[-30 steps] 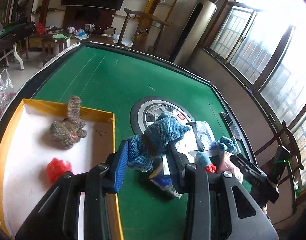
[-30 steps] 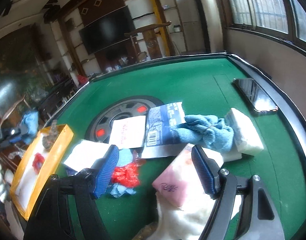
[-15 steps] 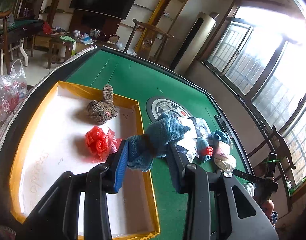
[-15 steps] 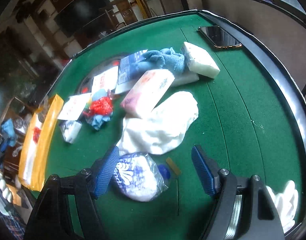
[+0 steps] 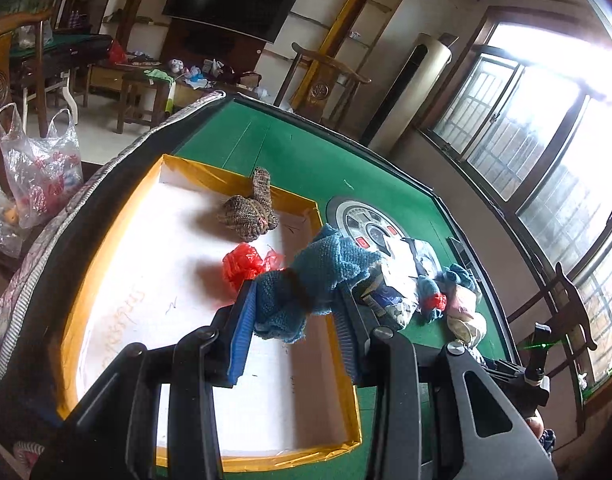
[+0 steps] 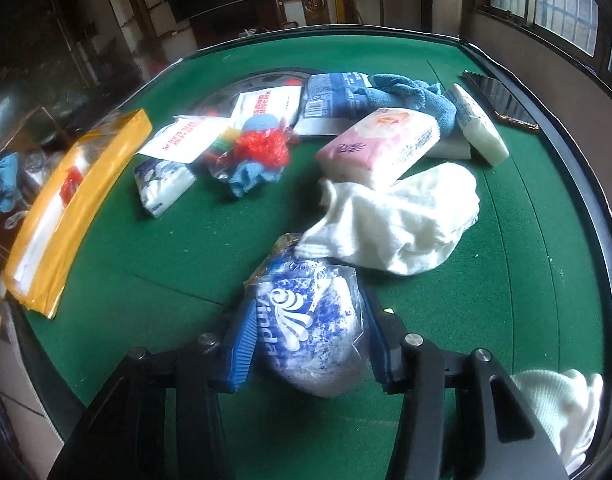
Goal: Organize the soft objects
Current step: 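Carry the blue towel into the box and release while the right tool drops the patterned bag there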
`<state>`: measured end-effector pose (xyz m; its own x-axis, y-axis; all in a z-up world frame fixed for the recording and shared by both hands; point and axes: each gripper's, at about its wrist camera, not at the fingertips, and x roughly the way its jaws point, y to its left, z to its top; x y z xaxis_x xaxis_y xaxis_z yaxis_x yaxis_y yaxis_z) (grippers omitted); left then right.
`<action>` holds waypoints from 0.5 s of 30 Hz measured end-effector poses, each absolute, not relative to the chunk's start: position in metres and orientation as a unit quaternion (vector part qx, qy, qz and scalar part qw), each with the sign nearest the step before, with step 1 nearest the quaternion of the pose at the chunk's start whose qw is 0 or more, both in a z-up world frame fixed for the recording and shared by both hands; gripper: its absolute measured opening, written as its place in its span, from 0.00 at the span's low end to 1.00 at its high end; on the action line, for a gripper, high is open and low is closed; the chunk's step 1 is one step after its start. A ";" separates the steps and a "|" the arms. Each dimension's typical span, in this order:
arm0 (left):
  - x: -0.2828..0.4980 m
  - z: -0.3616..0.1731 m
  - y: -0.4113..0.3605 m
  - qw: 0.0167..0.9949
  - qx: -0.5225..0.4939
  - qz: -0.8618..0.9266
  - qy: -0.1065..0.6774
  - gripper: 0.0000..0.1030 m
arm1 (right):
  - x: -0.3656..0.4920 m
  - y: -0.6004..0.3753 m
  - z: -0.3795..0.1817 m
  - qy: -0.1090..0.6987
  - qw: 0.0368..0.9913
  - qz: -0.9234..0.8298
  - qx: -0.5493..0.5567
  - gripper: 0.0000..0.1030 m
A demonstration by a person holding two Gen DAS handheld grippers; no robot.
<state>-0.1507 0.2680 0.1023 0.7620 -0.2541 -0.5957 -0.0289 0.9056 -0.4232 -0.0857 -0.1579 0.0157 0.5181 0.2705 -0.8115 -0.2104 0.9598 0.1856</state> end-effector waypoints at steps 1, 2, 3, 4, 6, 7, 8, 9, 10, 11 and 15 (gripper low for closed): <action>-0.151 0.103 0.271 0.916 -0.206 -0.058 0.340 0.34 | -0.090 -0.155 0.020 0.470 0.870 0.148 0.034 0.42; -0.150 0.103 0.275 0.917 -0.202 -0.052 0.341 0.34 | -0.094 -0.151 0.025 0.466 0.870 0.157 0.034 0.42; -0.148 0.102 0.278 0.917 -0.198 -0.047 0.344 0.34 | -0.099 -0.145 0.031 0.461 0.871 0.165 0.033 0.42; -0.144 0.101 0.282 0.916 -0.195 -0.040 0.349 0.34 | -0.102 -0.139 0.038 0.455 0.873 0.173 0.032 0.42; -0.131 0.099 0.292 0.913 -0.192 -0.028 0.359 0.34 | -0.102 -0.125 0.053 0.445 0.873 0.197 0.038 0.43; -0.123 0.096 0.297 0.910 -0.191 -0.023 0.367 0.34 | -0.100 -0.115 0.060 0.439 0.873 0.211 0.039 0.43; -0.113 0.093 0.302 0.907 -0.191 -0.019 0.376 0.34 | -0.097 -0.104 0.066 0.434 0.871 0.225 0.039 0.43; -0.103 0.090 0.307 0.904 -0.190 -0.016 0.383 0.34 | -0.092 -0.091 0.071 0.432 0.869 0.240 0.039 0.43; -0.093 0.087 0.310 0.902 -0.185 -0.009 0.389 0.34 | -0.086 -0.078 0.076 0.431 0.865 0.254 0.040 0.43; -0.083 0.083 0.313 0.902 -0.177 0.003 0.394 0.34 | -0.080 -0.063 0.079 0.430 0.862 0.266 0.039 0.43; -0.044 0.064 0.322 0.889 -0.173 0.017 0.425 0.34 | -0.053 0.004 0.090 0.421 0.855 0.301 0.013 0.43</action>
